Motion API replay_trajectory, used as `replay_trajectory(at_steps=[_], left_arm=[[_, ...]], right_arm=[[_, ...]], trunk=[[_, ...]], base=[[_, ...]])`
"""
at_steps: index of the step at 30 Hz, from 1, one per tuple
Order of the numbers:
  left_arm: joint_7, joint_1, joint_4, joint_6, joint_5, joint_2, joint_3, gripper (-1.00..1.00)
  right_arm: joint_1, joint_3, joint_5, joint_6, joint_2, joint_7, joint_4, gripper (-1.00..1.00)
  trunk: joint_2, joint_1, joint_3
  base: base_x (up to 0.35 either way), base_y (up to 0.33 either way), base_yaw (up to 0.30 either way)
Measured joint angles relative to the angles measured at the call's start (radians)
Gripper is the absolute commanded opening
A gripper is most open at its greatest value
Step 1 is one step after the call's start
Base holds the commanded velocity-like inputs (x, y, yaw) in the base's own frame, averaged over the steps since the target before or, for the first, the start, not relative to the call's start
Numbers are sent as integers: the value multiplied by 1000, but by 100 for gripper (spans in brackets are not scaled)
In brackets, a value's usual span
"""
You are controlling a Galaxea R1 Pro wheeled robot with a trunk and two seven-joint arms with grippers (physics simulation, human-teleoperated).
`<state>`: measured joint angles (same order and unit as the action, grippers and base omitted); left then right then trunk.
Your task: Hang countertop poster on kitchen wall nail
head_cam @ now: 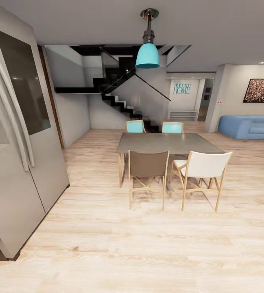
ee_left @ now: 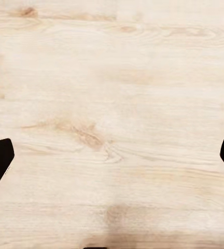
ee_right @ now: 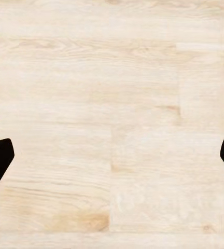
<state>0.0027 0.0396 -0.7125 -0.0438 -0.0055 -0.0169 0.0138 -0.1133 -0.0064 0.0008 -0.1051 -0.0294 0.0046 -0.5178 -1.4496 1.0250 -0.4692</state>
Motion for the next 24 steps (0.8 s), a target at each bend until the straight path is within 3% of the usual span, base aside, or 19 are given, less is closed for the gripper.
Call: replay_trajectory(at_steps=[5,16,24], left_arm=[[-1,0,-6,0,-1,2,2,100],[-1,0,-8,0,-1,18,3,100],[-1,0,-7,0,-1,19,2,100]], right_arm=[[4,1,1,-6,-20,-1,-5,100],[5,2,1,-7,-27,0,-6,100],[5,2,0,-7,-27,0,-6,100]], trunk=[[0,0,0],[0,0,0],[0,0,3]], base=[[0,0,0],[0,0,-4],[0,0,-172]])
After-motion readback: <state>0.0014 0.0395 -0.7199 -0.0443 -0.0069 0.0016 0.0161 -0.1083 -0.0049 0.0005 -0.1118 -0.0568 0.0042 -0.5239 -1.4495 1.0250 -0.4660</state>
